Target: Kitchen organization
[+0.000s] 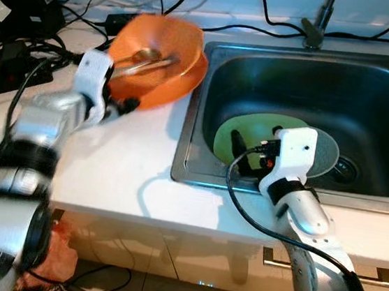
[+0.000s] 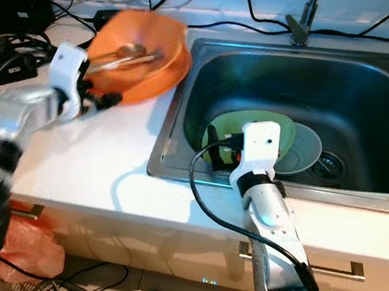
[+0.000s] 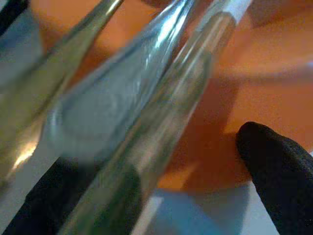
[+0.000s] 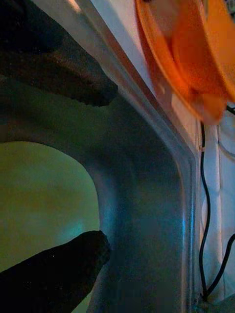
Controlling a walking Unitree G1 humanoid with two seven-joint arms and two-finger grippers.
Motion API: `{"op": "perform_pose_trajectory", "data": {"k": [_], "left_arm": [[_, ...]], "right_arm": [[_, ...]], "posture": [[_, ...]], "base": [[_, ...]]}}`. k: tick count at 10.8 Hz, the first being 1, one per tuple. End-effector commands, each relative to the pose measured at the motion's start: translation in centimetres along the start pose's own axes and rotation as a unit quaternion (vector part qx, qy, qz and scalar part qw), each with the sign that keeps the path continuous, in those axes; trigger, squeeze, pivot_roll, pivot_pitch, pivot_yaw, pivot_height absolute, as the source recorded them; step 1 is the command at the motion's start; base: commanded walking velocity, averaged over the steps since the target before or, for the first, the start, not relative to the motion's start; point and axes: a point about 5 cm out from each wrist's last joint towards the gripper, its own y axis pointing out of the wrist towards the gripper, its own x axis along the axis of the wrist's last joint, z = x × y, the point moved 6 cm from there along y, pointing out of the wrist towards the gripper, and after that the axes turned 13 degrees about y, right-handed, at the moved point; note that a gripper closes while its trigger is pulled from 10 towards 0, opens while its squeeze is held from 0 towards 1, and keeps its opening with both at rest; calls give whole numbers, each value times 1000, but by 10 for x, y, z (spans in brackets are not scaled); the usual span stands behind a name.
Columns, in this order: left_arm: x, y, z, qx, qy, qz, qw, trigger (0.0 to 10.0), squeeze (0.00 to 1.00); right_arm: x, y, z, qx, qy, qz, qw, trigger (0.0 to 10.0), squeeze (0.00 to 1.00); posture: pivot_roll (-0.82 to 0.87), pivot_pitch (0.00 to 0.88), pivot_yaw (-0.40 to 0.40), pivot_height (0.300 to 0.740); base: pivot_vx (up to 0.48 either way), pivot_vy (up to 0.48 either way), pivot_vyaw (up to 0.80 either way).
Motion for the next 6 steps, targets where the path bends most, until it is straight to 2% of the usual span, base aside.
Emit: {"op": "perform_pose_trajectory", "data": {"k": [1,4,6], "left_arm": [[-56,-3,-18,-34,-20,99,994,10000,0],[-61,-17,-20,-32,-21,107,994,10000,0],[-55,-20,-19,-27,-21,102,994,10000,0]], "right_arm": [[2,2,4,6,-2,-5,1000,10000,0],[2,4,3,6,-3,-6,1000,10000,0],[2,6,5,9,-3,-9,1000,10000,0]], "posture": [[73,147,122,740],[83,136,119,740],[87,126,121,740]], "base": [[0,0,0],[0,0,0],[0,0,0]]}}
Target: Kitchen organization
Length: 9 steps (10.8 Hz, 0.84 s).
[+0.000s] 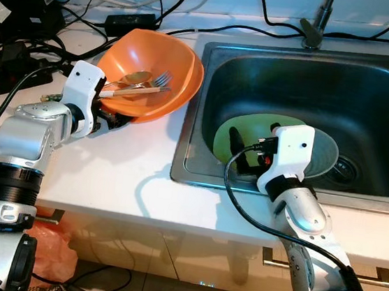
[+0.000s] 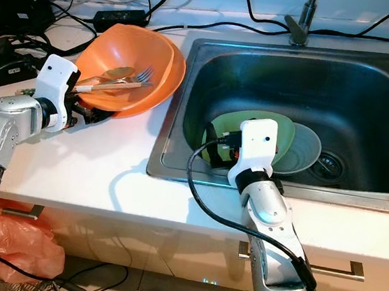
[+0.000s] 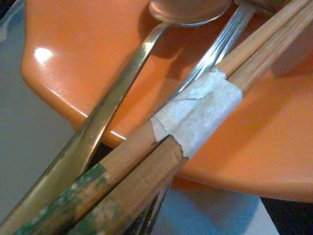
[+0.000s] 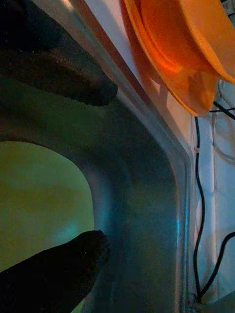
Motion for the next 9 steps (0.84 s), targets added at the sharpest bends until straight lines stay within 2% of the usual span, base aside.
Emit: {"op": "perform_pose_trajectory", "data": {"k": [1,9], "left_arm": [[-44,2,-11,-20,-23,80,996,10000,0],[-39,-42,-27,-75,23,93,993,10000,0]], "right_arm": [[2,2,4,5,-1,-5,1000,10000,0],[2,6,5,9,-6,-11,1000,10000,0]], "posture": [[87,126,121,740],[117,108,124,740]], "base": [[0,0,0],[0,0,0]]}}
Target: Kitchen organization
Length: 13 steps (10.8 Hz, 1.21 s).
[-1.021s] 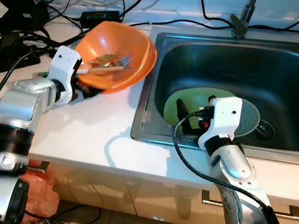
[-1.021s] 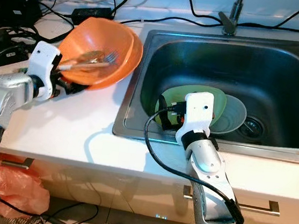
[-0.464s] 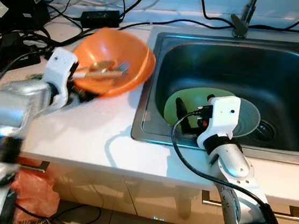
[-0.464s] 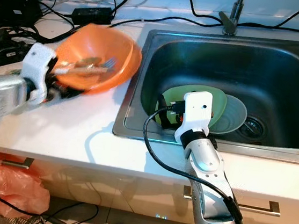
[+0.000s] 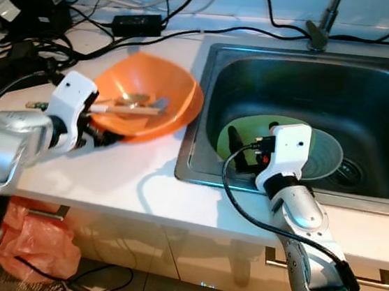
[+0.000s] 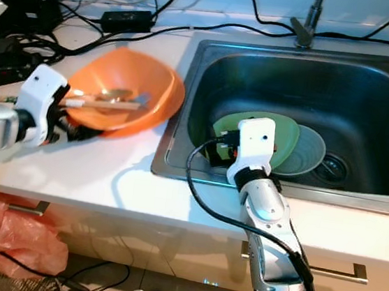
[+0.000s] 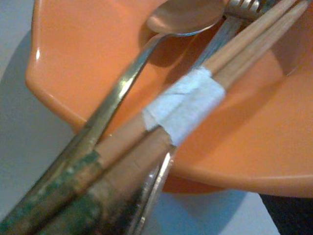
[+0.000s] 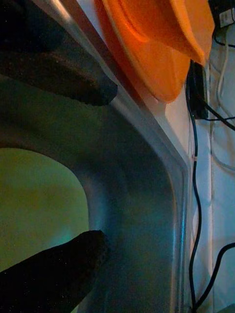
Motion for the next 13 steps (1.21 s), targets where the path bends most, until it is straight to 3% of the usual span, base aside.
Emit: {"op": "perform_pose_trajectory", "data": {"k": [1,4,7,10,12,13], "left_arm": [[-26,2,-19,-38,-17,51,998,10000,0],[-18,-13,-33,-54,-4,48,997,10000,0],[-12,-17,-46,-62,3,40,997,10000,0],[-2,2,-33,6,0,-3,1000,10000,0],[1,12,-23,40,-23,-25,999,10000,0],[12,17,-24,46,-24,-54,997,10000,0]], "right_arm": [[2,2,5,7,-2,-7,1000,10000,0],[0,6,5,4,-1,-7,1000,10000,0],[0,10,4,-1,1,-12,1000,10000,0],[1,13,6,-2,3,-18,1000,10000,0],[3,13,4,-5,3,-23,1000,10000,0],[5,14,2,-6,1,-27,1000,10000,0]], "posture": [[129,105,125,740],[150,97,126,740],[161,85,129,740],[148,72,129,740],[136,67,123,740],[134,65,120,740]], "base": [[0,0,0],[0,0,0],[0,0,0],[0,0,0],[0,0,0],[0,0,0]]}}
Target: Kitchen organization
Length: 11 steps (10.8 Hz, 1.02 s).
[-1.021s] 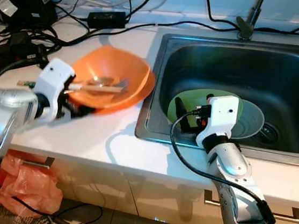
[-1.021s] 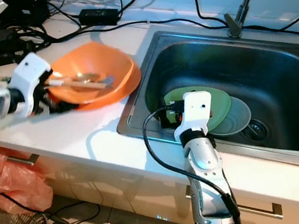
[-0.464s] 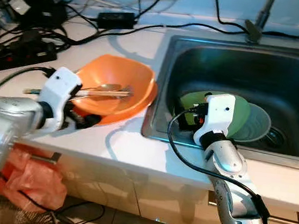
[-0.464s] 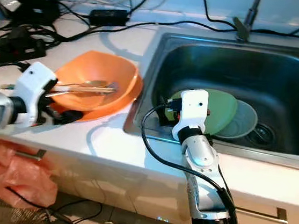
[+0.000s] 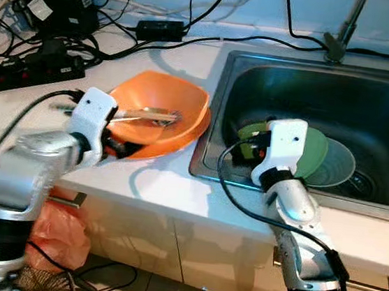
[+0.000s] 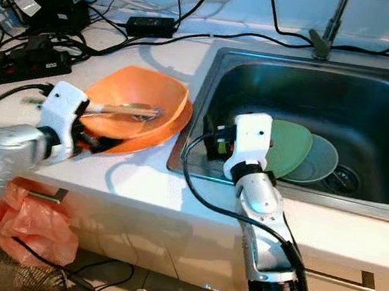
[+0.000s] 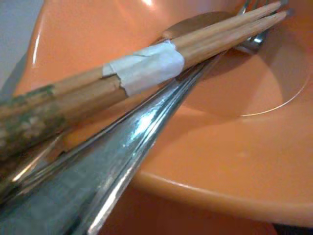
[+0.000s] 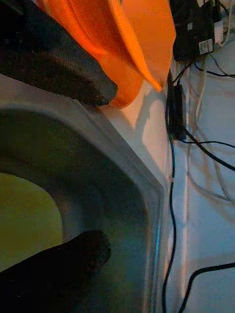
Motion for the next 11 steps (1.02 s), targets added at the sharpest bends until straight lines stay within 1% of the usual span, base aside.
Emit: {"op": "perform_pose_trajectory", "data": {"k": [1,3,4,5,6,7,8,9,11], "left_arm": [[5,-1,12,26,-5,-10,1000,10000,0],[4,6,8,24,-3,-11,1000,10000,0],[12,10,3,20,1,-28,999,10000,0],[19,6,-1,19,12,-45,999,10000,0],[22,-1,-6,17,6,-59,998,10000,0],[27,-18,-22,15,12,-105,994,10000,0],[22,-22,-22,32,2,-108,994,10000,0],[19,-26,-20,51,6,-111,993,10000,0],[26,-34,-16,84,19,-138,987,10000,0]], "right_arm": [[0,2,0,-1,-1,-2,1000,10000,0],[1,2,0,-1,-2,-3,1000,10000,0],[2,3,0,0,-3,-3,1000,10000,0],[2,3,-1,-1,-4,-4,1000,10000,0],[2,2,-1,-2,-5,-4,1000,10000,0],[2,2,-4,-2,-6,-2,1000,10000,0],[1,2,-4,-1,-7,-1,1000,10000,0],[1,4,-3,2,-8,-1,1000,10000,0],[1,7,-1,7,-8,-1,1000,10000,0]], "posture": [[132,65,118,740],[129,64,113,740],[125,63,111,740],[125,62,110,740],[125,62,110,740],[129,60,102,740],[133,58,97,740],[140,55,92,740],[150,46,89,740]], "base": [[0,0,0],[0,0,0],[0,0,0],[0,0,0],[0,0,0],[0,0,0],[0,0,0],[0,0,0],[0,0,0]]}}
